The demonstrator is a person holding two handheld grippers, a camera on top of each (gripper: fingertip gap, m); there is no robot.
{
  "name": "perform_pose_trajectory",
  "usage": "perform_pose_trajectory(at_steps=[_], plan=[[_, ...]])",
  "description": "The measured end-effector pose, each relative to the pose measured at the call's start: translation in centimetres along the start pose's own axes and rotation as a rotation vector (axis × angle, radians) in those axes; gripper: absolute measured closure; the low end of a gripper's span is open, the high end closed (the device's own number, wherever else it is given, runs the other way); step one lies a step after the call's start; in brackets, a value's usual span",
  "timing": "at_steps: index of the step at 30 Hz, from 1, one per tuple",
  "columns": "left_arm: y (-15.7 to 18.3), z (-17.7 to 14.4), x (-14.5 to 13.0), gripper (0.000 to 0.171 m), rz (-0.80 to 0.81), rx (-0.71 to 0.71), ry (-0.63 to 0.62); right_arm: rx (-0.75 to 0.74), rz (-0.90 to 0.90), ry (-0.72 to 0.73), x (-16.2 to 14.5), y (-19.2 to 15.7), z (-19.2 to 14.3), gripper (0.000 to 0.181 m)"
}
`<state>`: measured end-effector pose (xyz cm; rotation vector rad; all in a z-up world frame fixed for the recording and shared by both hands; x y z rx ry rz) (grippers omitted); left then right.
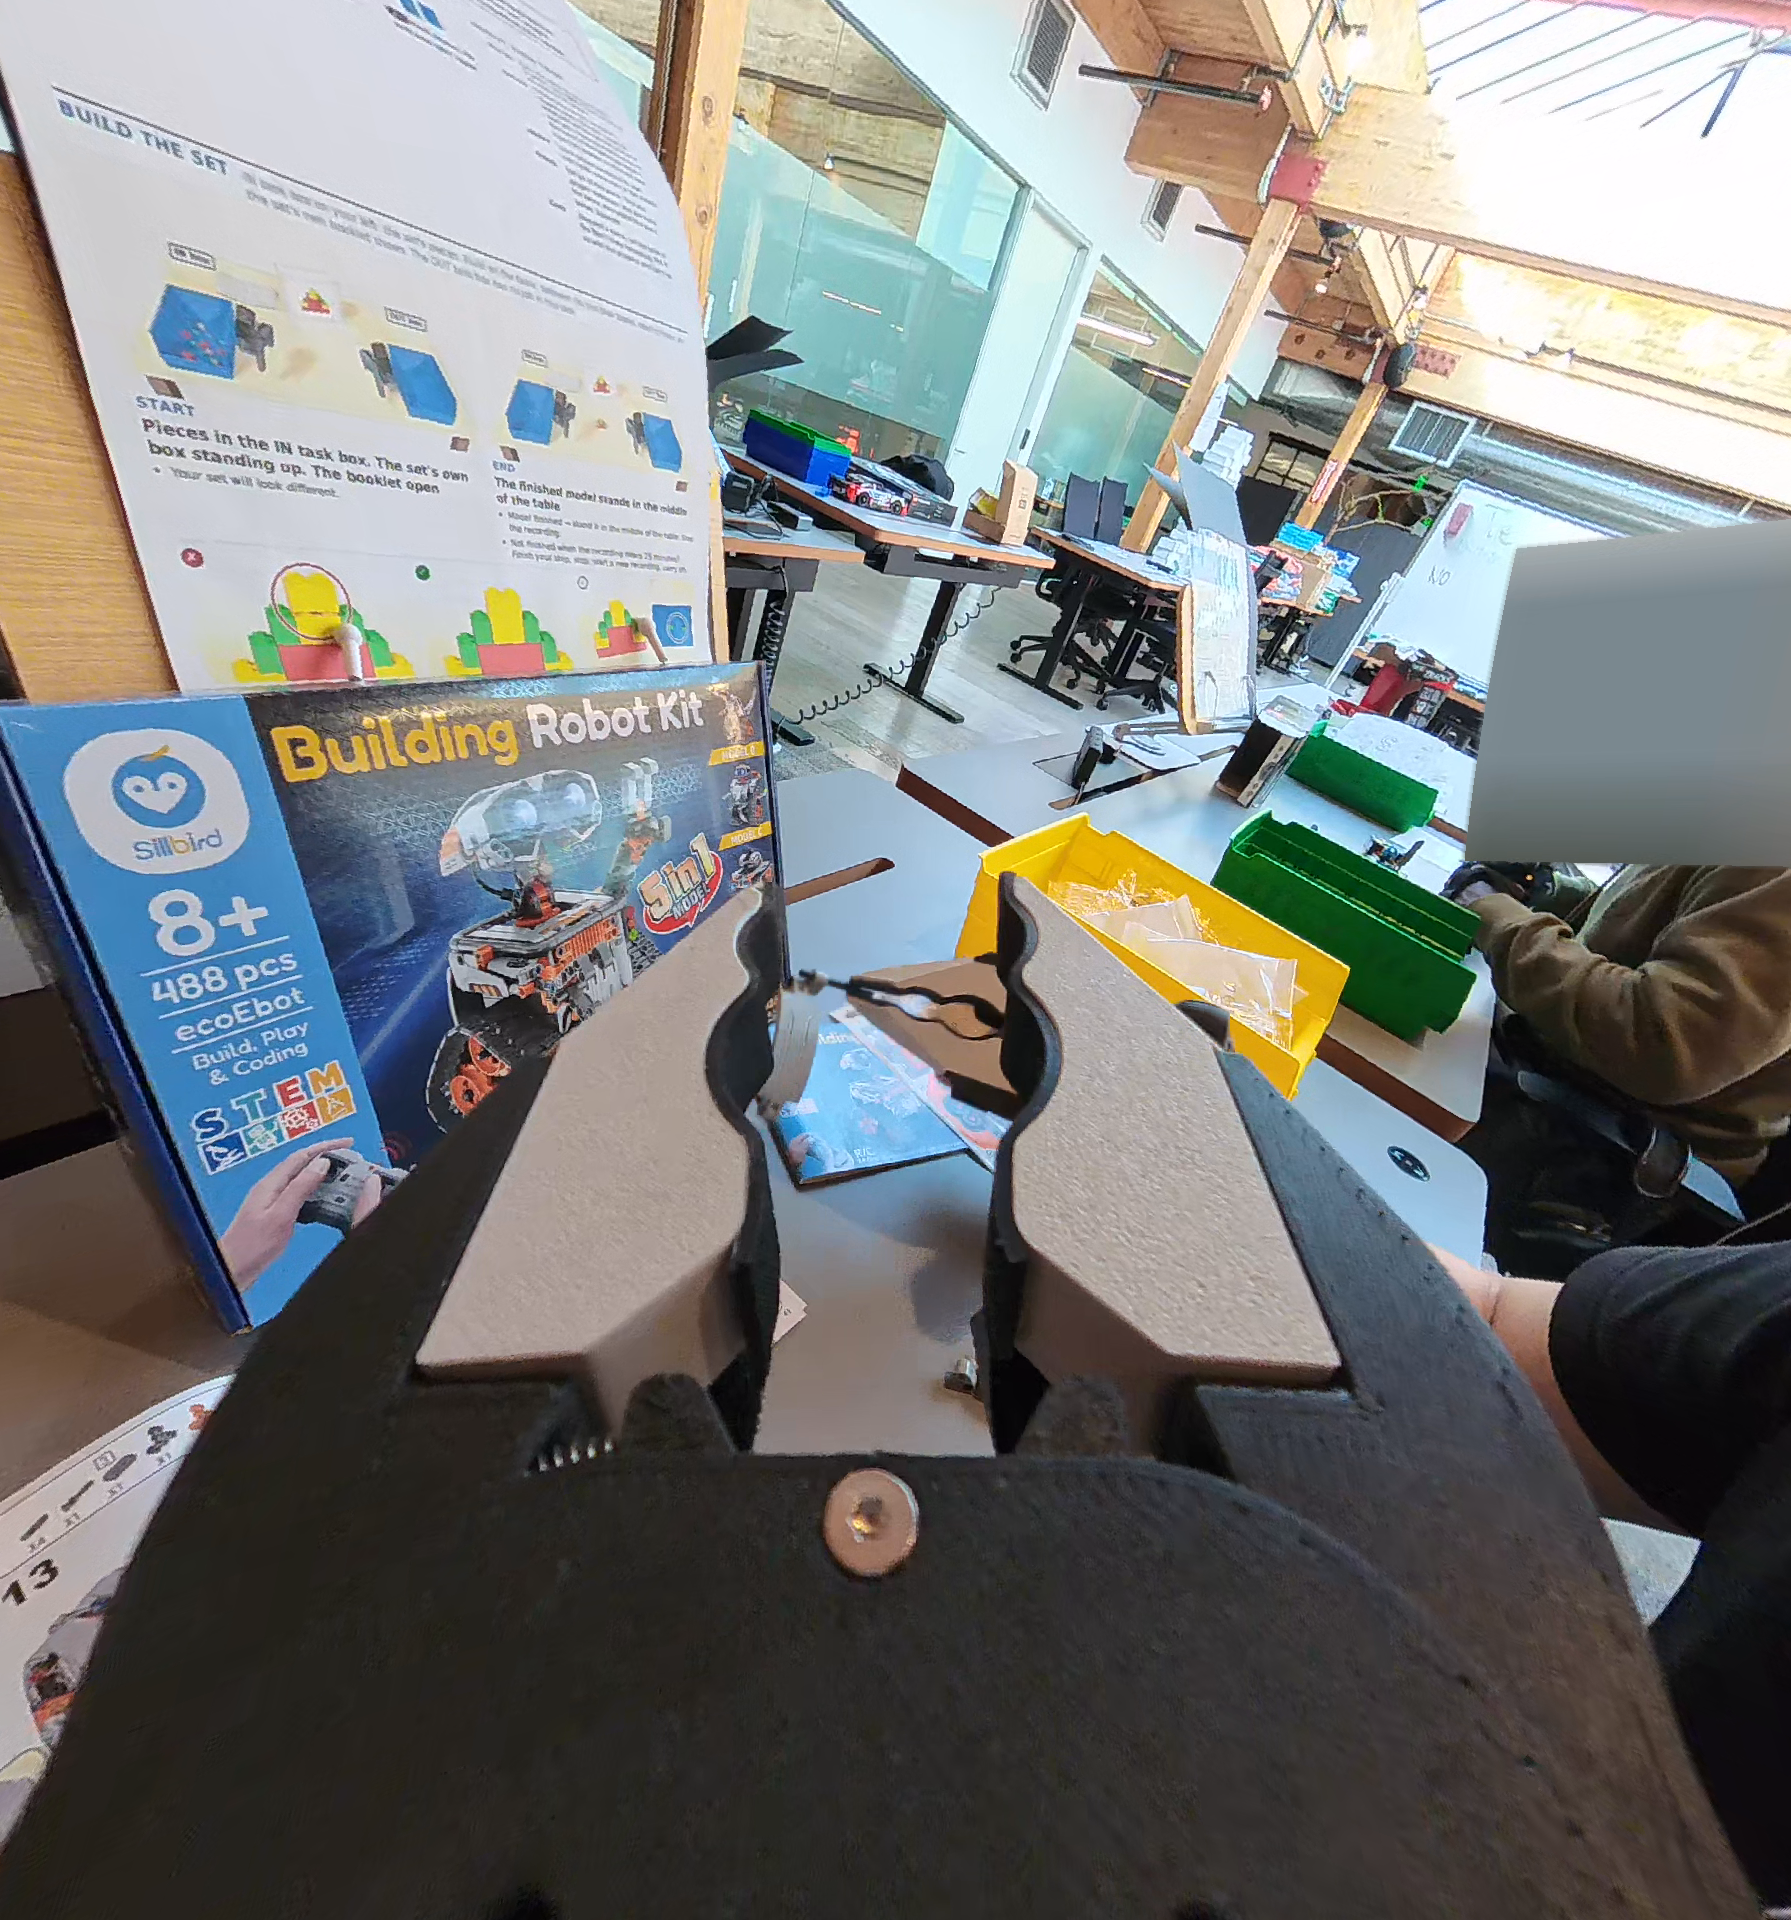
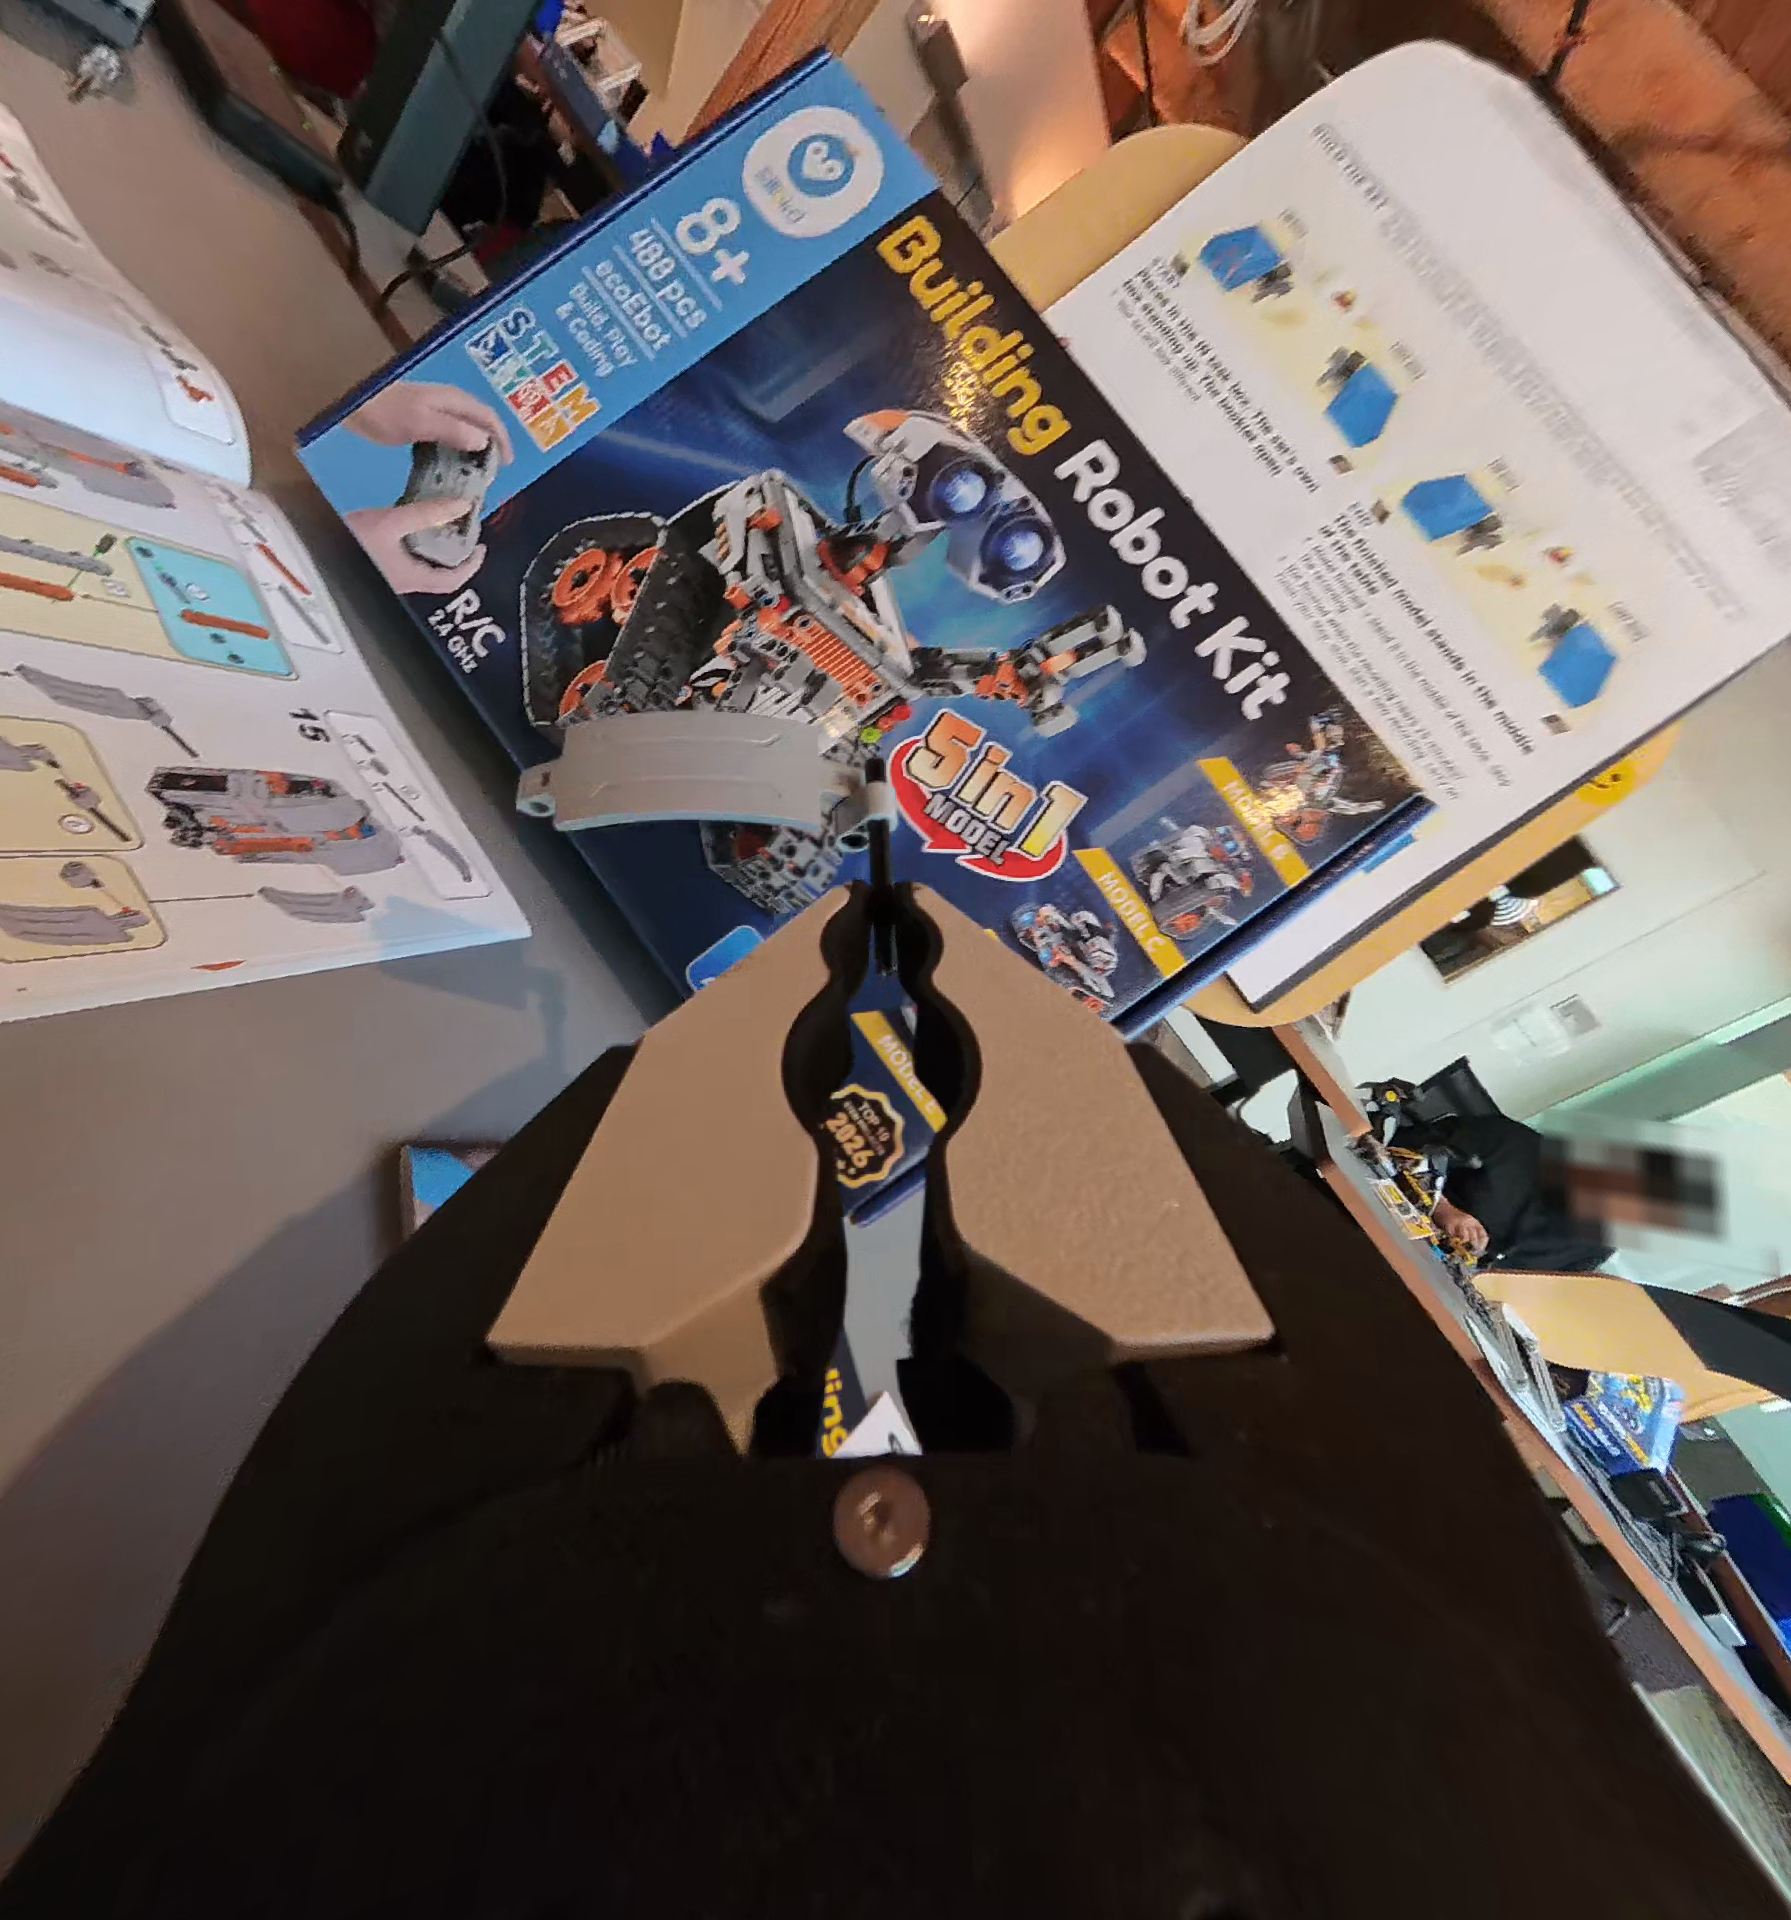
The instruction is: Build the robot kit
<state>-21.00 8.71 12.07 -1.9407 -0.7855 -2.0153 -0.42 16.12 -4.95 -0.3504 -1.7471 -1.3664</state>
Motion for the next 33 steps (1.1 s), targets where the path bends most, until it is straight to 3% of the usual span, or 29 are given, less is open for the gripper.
perform_pose_trajectory(at_steps=[21,26,28,31,33], plan=[[0.1,-0.2,-0.2,0.133,0.034,0.003,-0.037,0.032,0.019,0.008,-0.1,-0.6,0.2,0.179],[0.7,-1.0,0.4,0.133,0.058,0.016,-0.032,0.059,0.016,0.061,1.7,-1.0,0.0,0.179],[2.1,-1.7,1.2,0.134,0.064,-0.04,-0.006,0.062,0.025,0.093,2.8,-0.7,-0.3,0.179],[5.0,-3.8,3.1,0.137,0.083,-0.121,0.074,0.083,0.047,0.131,4.4,-0.3,-0.8,0.179],[5.5,-5.6,3.9,0.137,0.138,-0.059,0.112,0.083,0.045,0.16,5.5,0.0,-1.1,0.179]])
Point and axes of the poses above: each gripper's, where its closed fingertips meet, z out along the fingers, x out of its top, y = z × x across the jaws, the point moved 2 cm from there along -z, back along the fingers, and after that the axes turned 6 degrees about z, right-handed, at the moved point
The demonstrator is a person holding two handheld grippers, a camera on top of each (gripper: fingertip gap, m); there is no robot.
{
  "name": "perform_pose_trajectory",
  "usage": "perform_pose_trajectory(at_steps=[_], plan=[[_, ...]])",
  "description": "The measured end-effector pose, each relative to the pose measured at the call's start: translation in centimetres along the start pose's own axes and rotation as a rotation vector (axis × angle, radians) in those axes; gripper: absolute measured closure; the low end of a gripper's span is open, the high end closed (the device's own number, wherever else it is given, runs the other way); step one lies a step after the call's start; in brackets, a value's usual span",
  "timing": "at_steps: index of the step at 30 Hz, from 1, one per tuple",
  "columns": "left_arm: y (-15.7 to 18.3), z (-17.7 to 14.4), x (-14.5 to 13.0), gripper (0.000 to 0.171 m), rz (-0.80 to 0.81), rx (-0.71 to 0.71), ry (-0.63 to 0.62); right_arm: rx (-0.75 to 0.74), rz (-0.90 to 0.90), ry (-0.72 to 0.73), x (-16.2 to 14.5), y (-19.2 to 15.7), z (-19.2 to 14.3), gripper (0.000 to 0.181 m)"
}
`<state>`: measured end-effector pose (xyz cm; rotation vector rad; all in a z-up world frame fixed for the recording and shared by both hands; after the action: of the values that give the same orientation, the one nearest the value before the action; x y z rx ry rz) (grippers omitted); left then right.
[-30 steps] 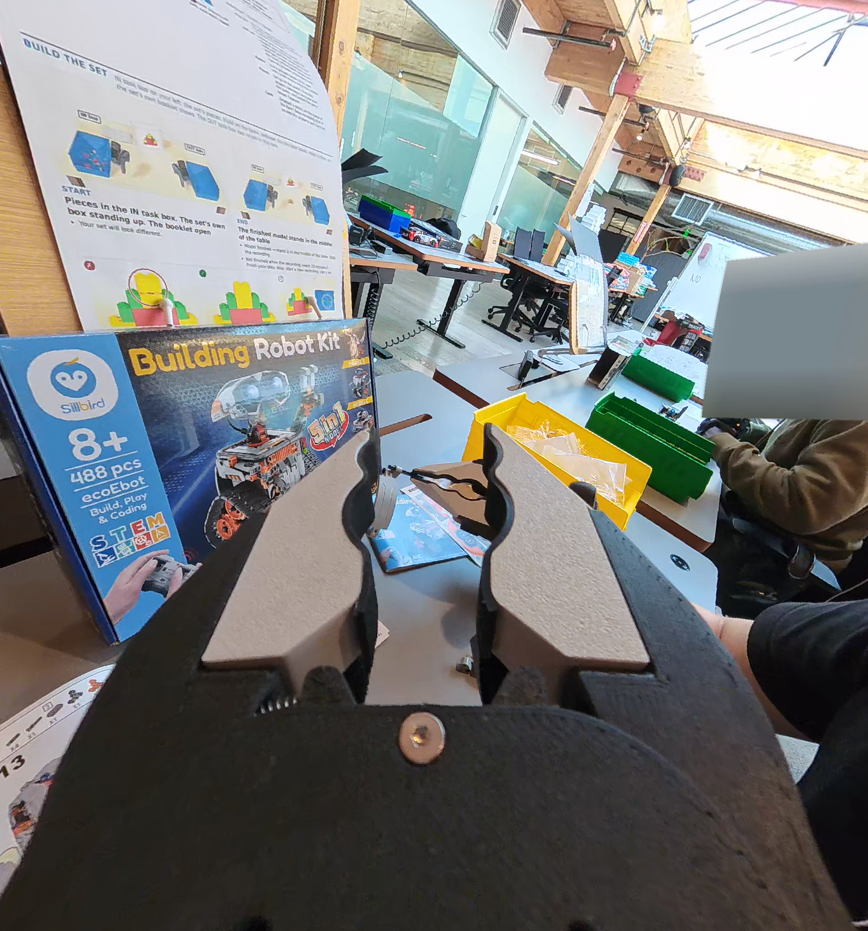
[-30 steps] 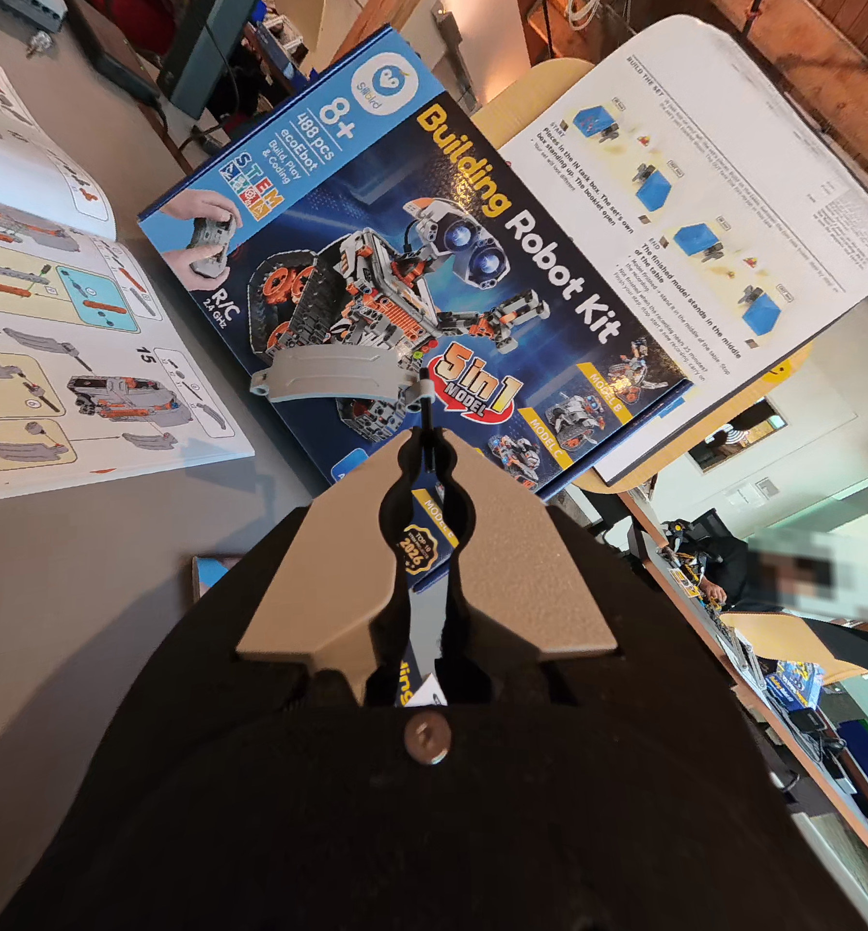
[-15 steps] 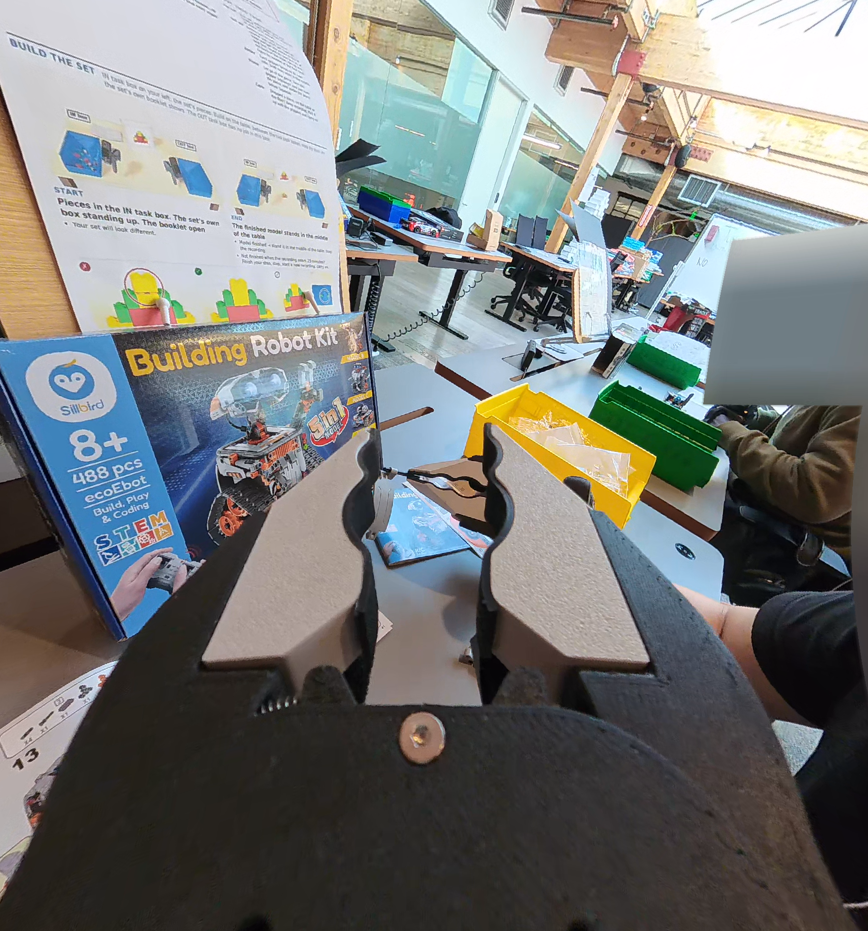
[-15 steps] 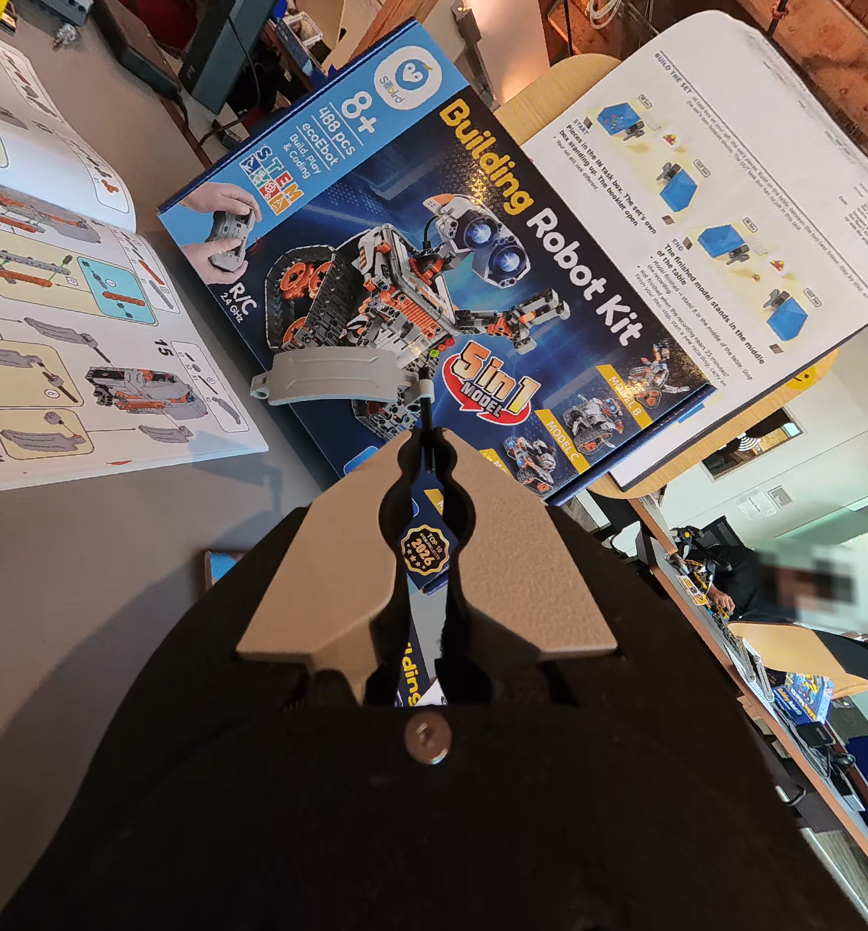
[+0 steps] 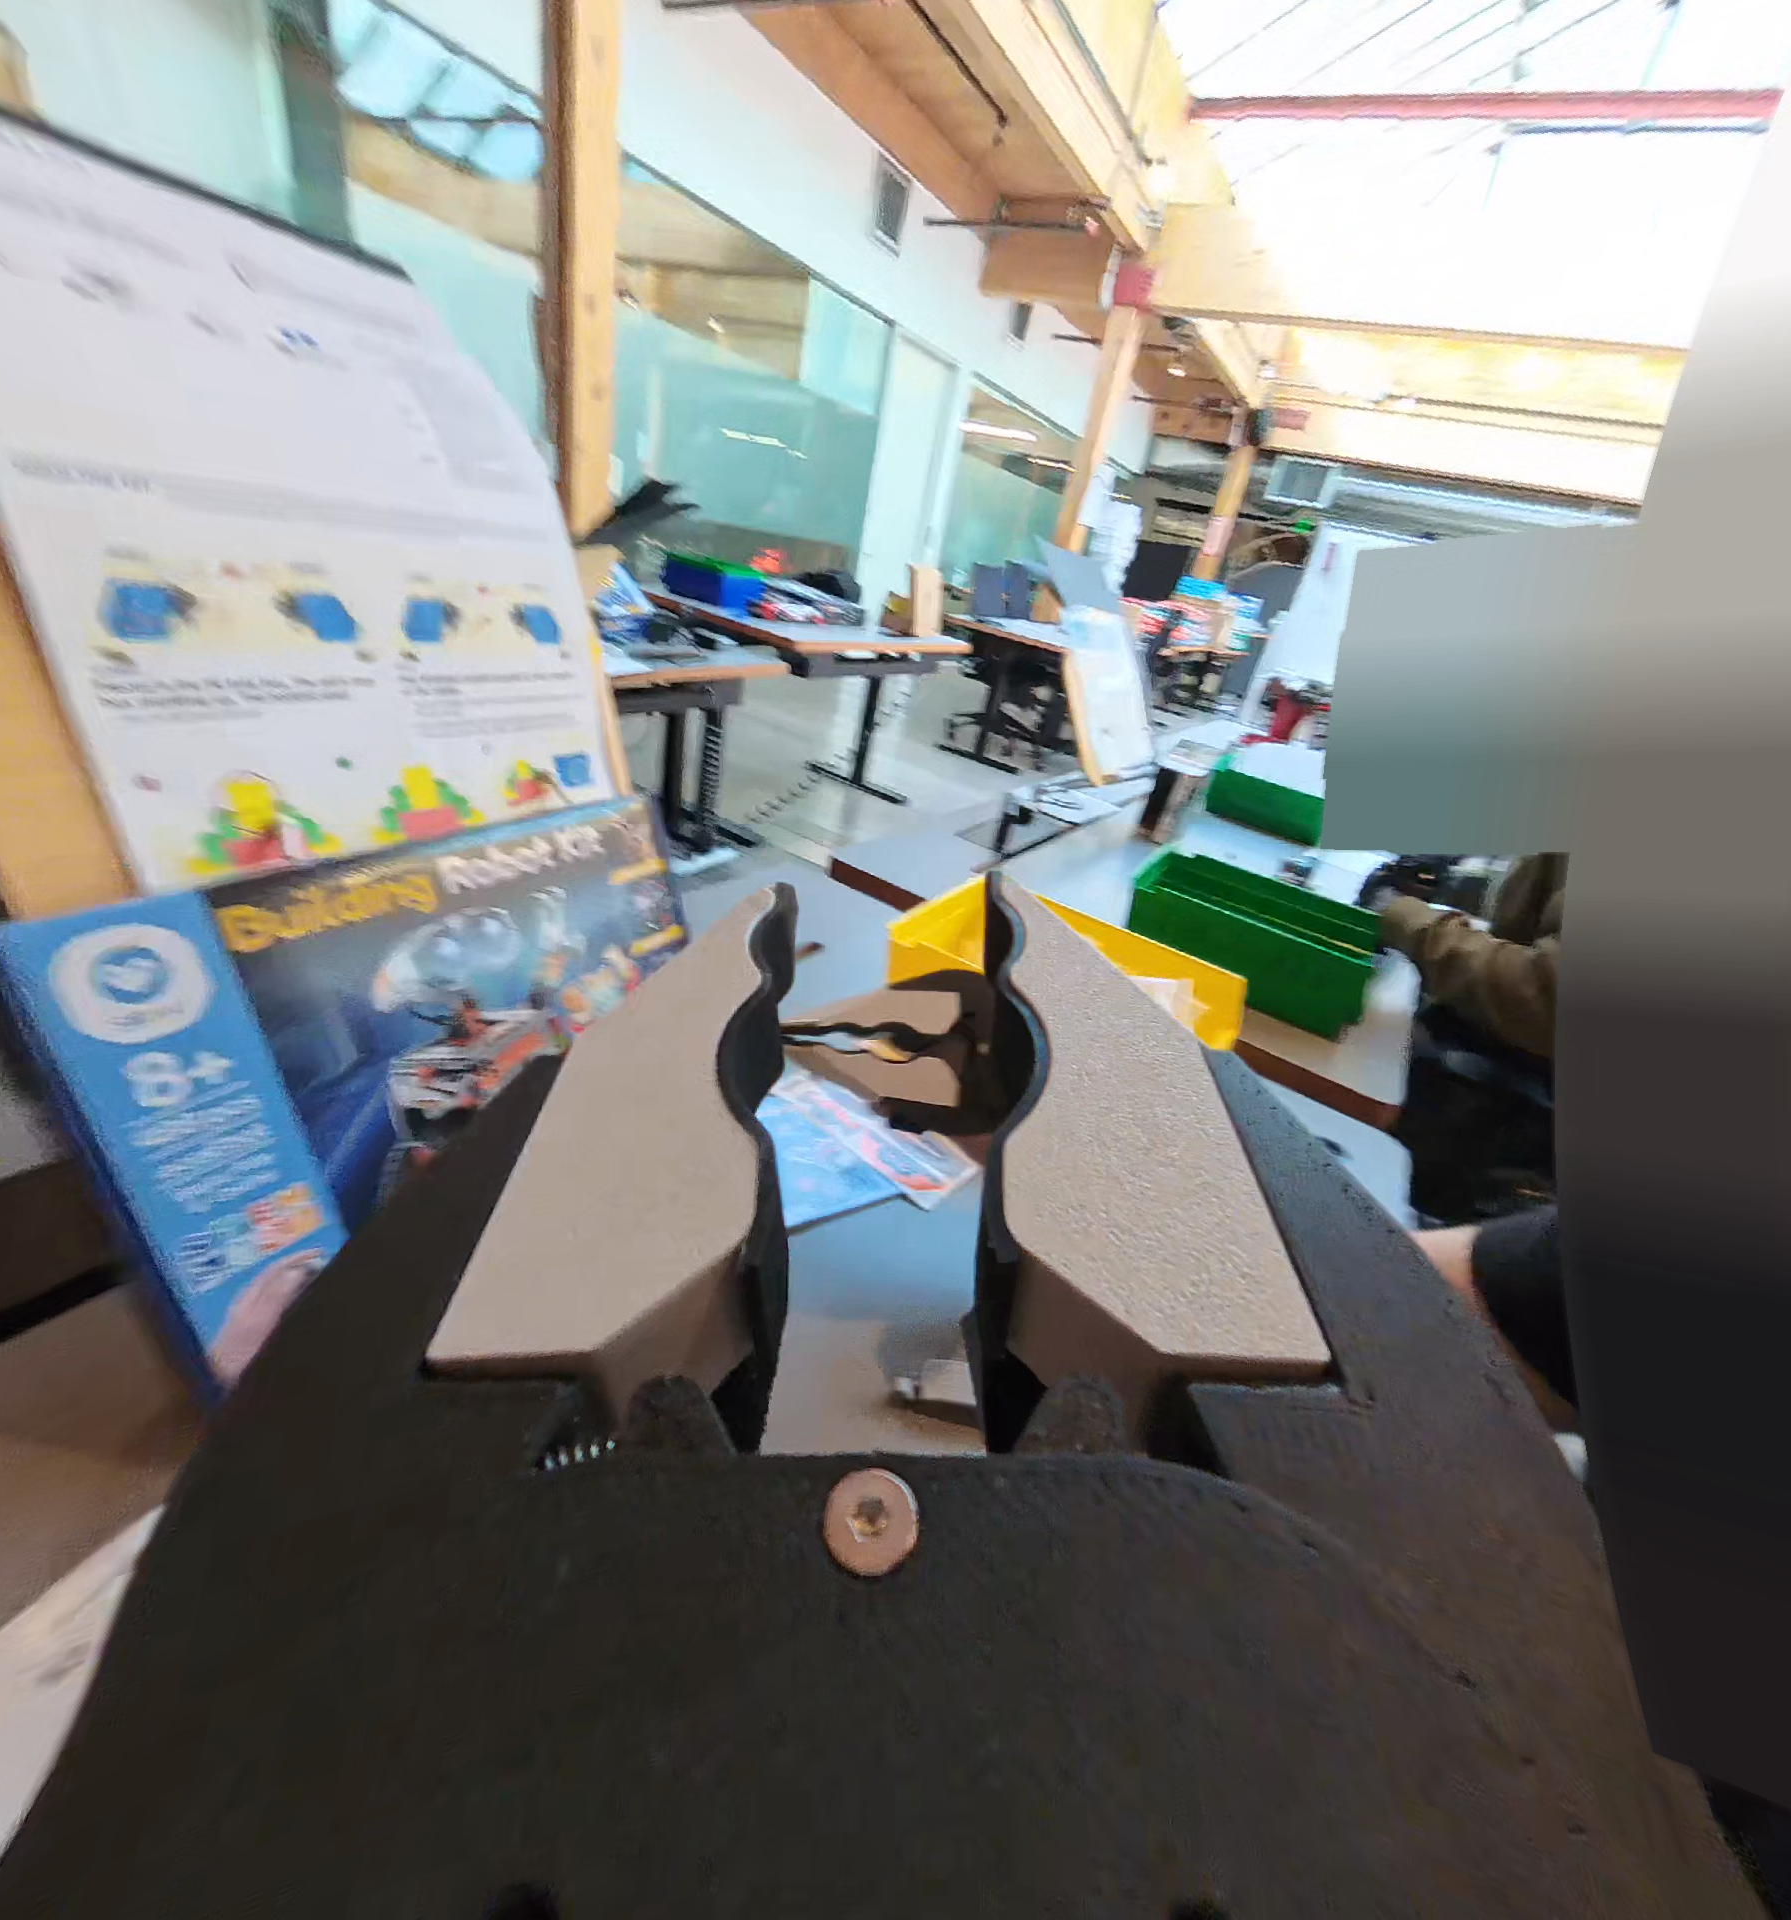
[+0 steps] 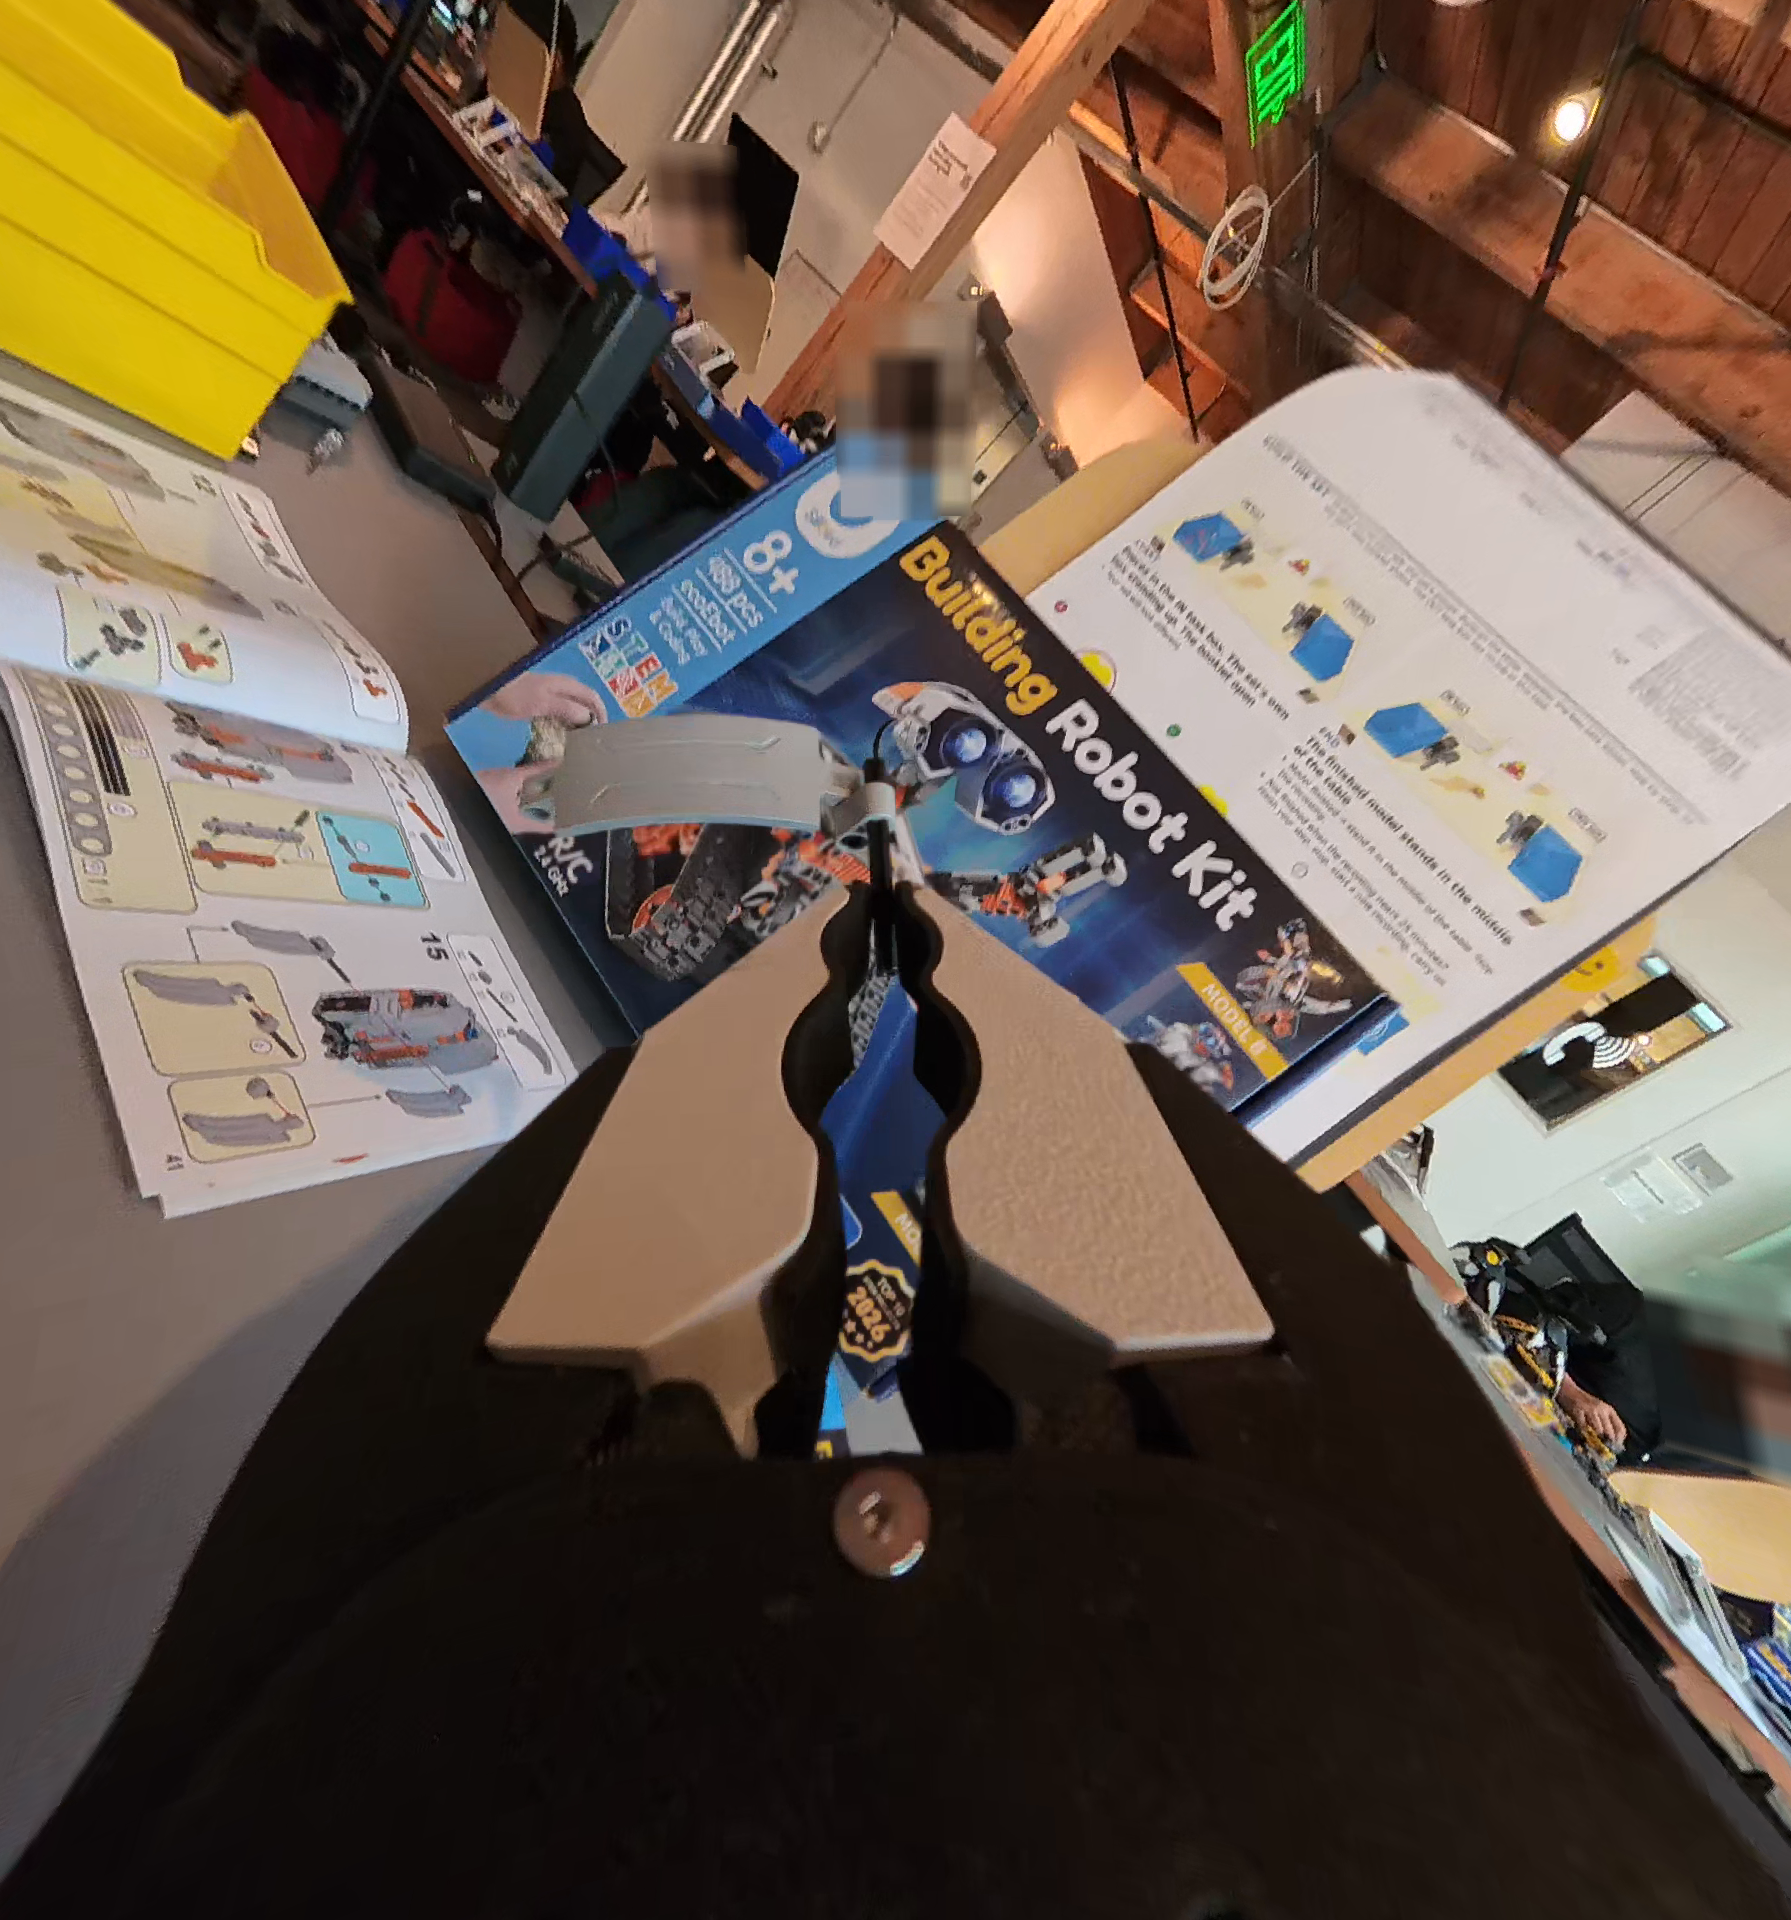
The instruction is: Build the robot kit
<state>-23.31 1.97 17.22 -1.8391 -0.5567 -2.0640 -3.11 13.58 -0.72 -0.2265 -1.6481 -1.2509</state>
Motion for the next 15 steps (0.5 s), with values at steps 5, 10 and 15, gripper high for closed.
perform_pose_trajectory(at_steps=[5,10,15], plan=[[-3.1,-4.6,-2.1,0.121,0.136,0.334,-0.018,0.026,0.023,0.026,0.9,0.3,-0.2,0.179],[-8.2,-9.1,-12.1,0.084,0.051,0.731,-0.212,0.028,0.056,0.038,0.8,0.7,-0.4,0.179],[-8.4,-9.4,-20.1,0.06,0.044,0.89,-0.337,0.022,0.075,0.061,1.3,1.1,-0.6,0.179]])
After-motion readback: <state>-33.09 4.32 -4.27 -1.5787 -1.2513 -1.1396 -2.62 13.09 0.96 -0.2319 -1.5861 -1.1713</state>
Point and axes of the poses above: each gripper's, where its closed fingertips meet, z out along the fingers, x out of its top, y = z × x across the jaws, the point moved 2 cm from there along -z, back along the fingers, and after that the axes turned 6 degrees about z, right-handed, at the moved point
